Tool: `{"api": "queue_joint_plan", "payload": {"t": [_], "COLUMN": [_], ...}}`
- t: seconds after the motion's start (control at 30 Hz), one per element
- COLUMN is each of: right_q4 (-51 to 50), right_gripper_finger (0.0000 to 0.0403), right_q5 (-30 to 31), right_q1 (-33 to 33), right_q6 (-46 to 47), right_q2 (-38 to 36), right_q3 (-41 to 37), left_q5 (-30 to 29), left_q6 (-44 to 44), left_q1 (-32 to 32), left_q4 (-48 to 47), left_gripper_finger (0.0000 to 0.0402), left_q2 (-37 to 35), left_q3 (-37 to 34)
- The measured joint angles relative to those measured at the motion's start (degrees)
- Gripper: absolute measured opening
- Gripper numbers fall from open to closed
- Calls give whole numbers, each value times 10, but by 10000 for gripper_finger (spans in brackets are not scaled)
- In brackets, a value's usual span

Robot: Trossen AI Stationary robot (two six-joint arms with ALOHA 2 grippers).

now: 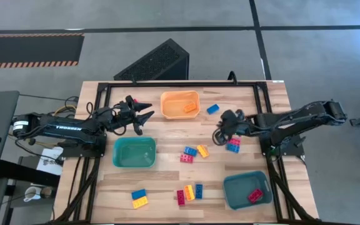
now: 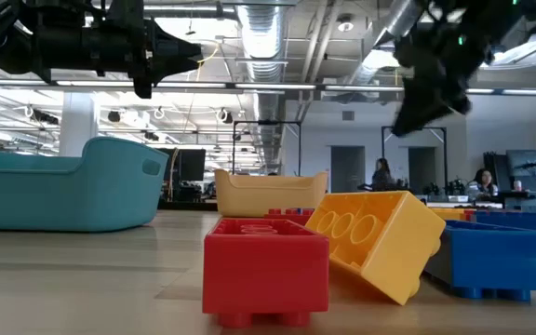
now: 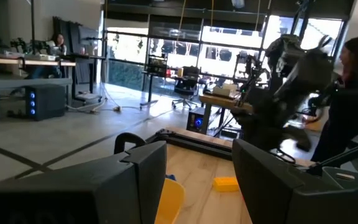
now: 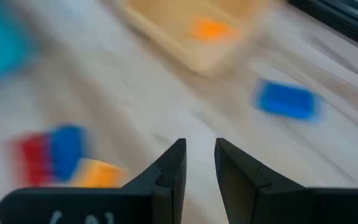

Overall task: Sort & place blocks by color
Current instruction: Put the blue game piece into the green bin

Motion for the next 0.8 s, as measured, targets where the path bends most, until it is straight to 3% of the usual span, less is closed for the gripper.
{"api": "queue_joint_plan", "payload": {"t": [0.17, 0.53, 0.7, 0.8], "right_q4": [-46, -8, 9, 28], "right_gripper_finger": [108, 108, 108, 108], "right_q5": [-1, -1, -2, -42], "right_q1": [-31, -28, -93, -144], "right_q6": [26, 8, 26, -23], "right_q2": [3, 2, 2, 2], "right_q3": [-8, -8, -8, -8], "left_q5": [0, 0, -5, -5], "left_q6": [0, 0, 0, 0], "left_q1": [0, 0, 0, 0], "left_q4": [0, 0, 0, 0], "left_gripper_finger": [169, 169, 169, 169], "left_q2": [0, 0, 0, 0], "left_q3": [0, 0, 0, 0]}}
